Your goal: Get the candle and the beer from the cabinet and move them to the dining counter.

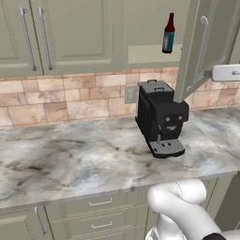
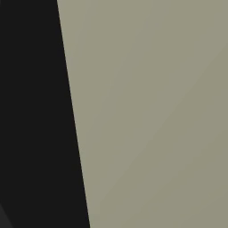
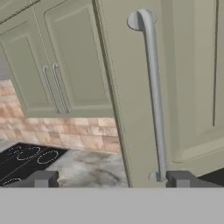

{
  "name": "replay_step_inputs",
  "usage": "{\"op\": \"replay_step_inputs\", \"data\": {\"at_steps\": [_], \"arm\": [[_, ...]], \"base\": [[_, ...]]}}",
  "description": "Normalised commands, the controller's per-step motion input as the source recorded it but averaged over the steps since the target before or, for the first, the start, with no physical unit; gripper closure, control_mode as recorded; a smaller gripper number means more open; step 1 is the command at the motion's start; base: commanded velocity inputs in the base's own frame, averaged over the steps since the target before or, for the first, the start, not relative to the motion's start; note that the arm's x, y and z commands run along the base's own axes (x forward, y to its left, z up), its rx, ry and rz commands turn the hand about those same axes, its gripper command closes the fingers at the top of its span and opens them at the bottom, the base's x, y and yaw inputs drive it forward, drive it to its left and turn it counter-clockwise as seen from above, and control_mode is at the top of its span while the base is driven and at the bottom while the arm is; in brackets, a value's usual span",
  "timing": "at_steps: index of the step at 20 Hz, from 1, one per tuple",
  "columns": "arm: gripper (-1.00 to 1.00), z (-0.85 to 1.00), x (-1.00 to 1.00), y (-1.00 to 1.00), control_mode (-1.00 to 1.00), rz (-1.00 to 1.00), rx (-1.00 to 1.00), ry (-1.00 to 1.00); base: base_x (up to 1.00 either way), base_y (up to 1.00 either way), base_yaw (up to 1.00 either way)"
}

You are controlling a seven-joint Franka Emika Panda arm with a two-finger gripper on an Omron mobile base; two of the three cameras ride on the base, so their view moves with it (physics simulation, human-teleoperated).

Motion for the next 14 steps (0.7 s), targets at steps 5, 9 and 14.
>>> {"op": "replay_step_inputs", "data": {"at_steps": [5, 9, 14], "arm": [[-1.00, -0.16, -0.26, 0.49, -1.00, 0.00, 0.04, 0.11], [-1.00, -0.30, 0.02, 0.55, -1.00, 0.00, 0.06, 0.05], [-1.00, -0.35, 0.22, 0.49, -1.00, -0.05, 0.09, 0.00]], "base": [[0.00, 0.00, 0.00], [0.00, 0.00, 0.00], [0.00, 0.00, 0.00]]}}
